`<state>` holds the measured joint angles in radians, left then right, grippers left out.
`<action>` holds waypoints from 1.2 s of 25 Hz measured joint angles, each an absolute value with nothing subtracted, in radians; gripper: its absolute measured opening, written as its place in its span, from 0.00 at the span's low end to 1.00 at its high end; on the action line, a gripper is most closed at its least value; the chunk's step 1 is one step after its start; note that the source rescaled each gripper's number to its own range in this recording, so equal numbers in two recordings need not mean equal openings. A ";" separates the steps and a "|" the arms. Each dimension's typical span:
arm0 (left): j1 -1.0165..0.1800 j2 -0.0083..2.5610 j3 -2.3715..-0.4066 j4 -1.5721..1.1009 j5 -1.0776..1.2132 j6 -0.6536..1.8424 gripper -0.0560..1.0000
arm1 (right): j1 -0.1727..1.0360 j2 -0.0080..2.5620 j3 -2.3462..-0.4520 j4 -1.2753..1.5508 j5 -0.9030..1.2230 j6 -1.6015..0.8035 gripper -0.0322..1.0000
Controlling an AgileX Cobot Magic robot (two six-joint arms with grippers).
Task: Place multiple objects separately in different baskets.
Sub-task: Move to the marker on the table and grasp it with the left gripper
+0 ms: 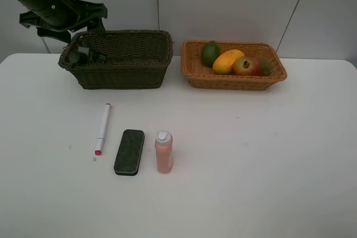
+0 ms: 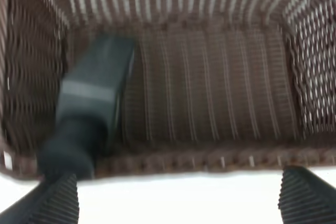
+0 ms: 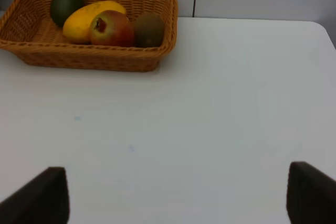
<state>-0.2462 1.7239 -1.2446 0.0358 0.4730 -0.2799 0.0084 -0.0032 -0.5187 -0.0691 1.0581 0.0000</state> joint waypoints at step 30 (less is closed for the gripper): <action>-0.415 2.002 -1.105 0.164 0.570 -0.630 1.00 | 0.008 -0.003 -0.519 -0.069 1.058 0.000 1.00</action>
<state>-0.4151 2.0019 -1.1049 0.1640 0.5702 -0.6300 0.0084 -0.0032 -0.5187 -0.0691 1.0581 0.0000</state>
